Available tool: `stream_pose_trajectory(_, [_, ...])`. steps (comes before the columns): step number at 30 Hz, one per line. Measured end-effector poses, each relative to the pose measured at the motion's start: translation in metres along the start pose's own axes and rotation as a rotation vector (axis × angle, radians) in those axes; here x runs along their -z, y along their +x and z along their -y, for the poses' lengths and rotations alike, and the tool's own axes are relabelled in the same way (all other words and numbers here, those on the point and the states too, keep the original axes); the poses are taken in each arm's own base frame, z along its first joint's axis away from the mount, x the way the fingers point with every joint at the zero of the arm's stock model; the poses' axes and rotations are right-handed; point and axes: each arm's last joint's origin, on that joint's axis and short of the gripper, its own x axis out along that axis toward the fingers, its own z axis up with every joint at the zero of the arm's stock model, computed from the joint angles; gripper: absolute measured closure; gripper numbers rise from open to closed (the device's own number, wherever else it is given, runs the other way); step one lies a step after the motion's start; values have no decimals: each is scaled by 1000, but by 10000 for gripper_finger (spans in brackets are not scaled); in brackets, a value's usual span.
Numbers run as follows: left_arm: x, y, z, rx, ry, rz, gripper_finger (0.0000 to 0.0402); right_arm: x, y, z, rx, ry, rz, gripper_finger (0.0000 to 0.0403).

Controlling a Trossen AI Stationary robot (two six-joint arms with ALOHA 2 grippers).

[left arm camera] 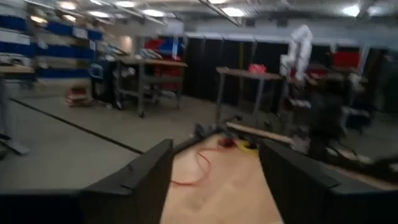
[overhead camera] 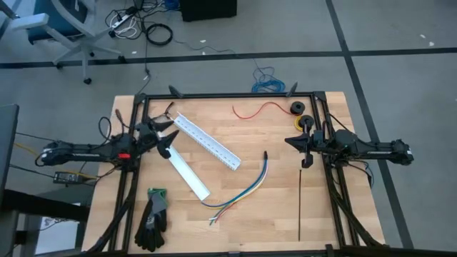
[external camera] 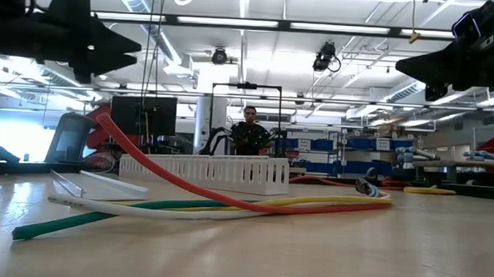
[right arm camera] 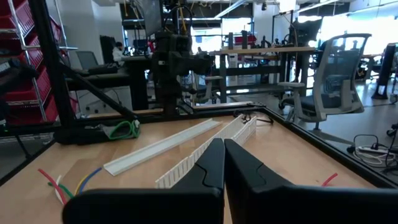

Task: Ziptie cables
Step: Adjust the white cable duct

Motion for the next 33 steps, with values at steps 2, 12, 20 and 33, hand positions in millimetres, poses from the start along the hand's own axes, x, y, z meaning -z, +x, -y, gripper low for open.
stream_pose_trajectory(2, [-5, 7, 5, 26, -4, -30, 190, 0, 0, 0, 0, 0, 0, 401])
stream_pose_trajectory(12, [-28, 76, 50, 185, 40, -287, 214, 0, 0, 0, 0, 0, 0, 401])
stream_pose_trajectory(20, [-26, 143, 112, 226, 32, -540, 214, 0, 0, 0, 0, 0, 0, 401])
stream_pose_trajectory(33, [26, 226, 195, 220, 37, -680, 214, 0, 0, 0, 0, 1, 2, 401])
